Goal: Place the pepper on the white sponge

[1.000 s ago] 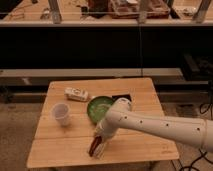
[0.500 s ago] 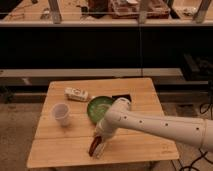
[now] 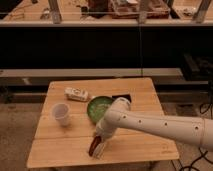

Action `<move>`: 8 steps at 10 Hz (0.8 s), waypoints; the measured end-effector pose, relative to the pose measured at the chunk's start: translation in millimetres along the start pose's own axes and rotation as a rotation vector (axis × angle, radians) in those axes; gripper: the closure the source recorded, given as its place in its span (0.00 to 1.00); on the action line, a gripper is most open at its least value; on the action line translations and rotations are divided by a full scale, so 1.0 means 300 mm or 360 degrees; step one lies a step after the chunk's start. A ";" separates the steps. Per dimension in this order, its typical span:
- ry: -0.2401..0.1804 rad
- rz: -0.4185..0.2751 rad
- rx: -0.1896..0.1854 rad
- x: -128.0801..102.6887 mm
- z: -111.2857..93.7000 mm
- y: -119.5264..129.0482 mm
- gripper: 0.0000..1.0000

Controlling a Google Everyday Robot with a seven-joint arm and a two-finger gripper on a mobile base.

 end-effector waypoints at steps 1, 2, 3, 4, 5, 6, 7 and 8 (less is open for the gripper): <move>0.0006 0.0000 -0.0001 0.002 -0.003 0.000 0.61; 0.0017 0.0000 0.0004 0.006 -0.009 -0.003 0.49; 0.0028 0.0002 0.0010 0.012 -0.019 -0.007 0.41; 0.0037 0.0005 0.0014 0.017 -0.026 -0.007 0.33; 0.0046 0.0007 0.0018 0.023 -0.035 -0.009 0.24; 0.0057 0.0006 0.0022 0.028 -0.045 -0.012 0.20; 0.0064 0.0003 0.0021 0.032 -0.050 -0.014 0.20; 0.0067 -0.0001 0.0018 0.034 -0.052 -0.016 0.20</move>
